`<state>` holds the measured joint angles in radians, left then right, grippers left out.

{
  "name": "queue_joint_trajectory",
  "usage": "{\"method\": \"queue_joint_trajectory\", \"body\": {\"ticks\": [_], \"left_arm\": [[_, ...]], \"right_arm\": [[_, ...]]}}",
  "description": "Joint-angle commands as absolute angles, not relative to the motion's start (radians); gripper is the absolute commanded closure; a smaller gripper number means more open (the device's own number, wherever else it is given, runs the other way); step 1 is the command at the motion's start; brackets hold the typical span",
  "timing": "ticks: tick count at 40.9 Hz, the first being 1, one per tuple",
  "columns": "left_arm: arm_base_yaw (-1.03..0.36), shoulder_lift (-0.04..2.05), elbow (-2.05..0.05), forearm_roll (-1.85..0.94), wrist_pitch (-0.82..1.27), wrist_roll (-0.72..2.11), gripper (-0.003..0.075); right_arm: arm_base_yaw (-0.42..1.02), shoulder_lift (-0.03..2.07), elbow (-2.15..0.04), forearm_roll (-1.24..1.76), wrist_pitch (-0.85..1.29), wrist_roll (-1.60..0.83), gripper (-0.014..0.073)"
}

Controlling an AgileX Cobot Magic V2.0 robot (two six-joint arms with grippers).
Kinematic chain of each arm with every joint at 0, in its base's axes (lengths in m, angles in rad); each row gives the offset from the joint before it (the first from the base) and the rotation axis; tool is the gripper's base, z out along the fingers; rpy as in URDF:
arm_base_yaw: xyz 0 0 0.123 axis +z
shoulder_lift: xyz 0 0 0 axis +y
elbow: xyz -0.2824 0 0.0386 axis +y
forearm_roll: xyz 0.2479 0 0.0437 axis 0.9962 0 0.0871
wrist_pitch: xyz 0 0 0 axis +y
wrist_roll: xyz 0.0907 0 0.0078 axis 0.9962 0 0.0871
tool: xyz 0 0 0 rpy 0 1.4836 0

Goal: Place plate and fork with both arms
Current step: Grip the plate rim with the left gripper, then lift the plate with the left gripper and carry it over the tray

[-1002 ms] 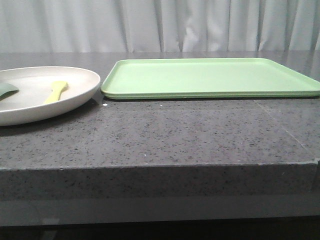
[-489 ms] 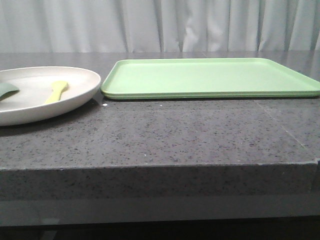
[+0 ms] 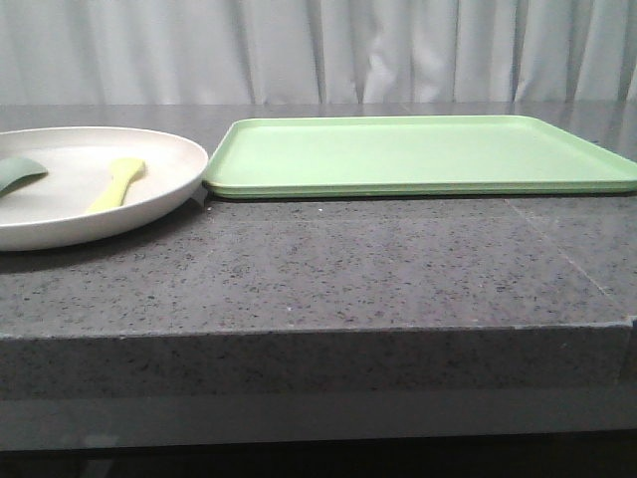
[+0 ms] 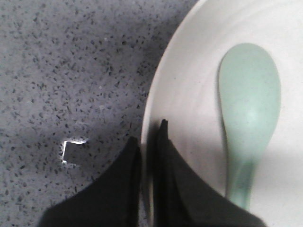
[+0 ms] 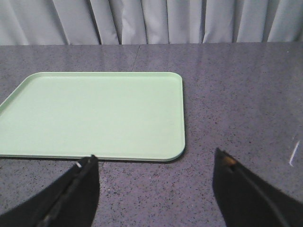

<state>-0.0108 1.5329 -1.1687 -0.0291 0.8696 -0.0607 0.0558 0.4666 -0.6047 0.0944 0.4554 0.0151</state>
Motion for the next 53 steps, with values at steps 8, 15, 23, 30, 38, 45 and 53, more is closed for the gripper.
{"method": "queue_joint_trajectory", "body": {"ticks": [8,15,23,30,38,45,53], "left_arm": [[0.104,1.452,-1.249,-0.252,0.877,0.073,0.0738],[0.174,1.452,-1.288,-0.477,0.905,0.194,0.0738],[0.18,1.452,-1.322,-0.561,0.902,0.208,0.0738],[0.176,1.452,-1.326,-0.627,0.869,0.201,0.0738],[0.098,1.459,-1.333,-0.627,0.796,0.156,0.0738],[-0.001,1.535,-1.409,-0.625,0.804,0.114,0.0738],[-0.127,1.653,-1.537,-0.601,0.807,0.041,0.0738]], "right_arm": [[0.049,0.478,-0.644,0.096,0.387,0.011,0.0061],[0.049,0.478,-0.644,0.096,0.387,0.011,0.0061],[0.049,0.478,-0.644,0.096,0.387,0.011,0.0061],[0.049,0.478,-0.644,0.096,0.387,0.011,0.0061],[0.049,0.478,-0.644,0.096,0.387,0.011,0.0061],[0.049,0.478,-0.644,0.096,0.387,0.011,0.0061],[0.049,0.478,-0.644,0.096,0.387,0.011,0.0061]]}}
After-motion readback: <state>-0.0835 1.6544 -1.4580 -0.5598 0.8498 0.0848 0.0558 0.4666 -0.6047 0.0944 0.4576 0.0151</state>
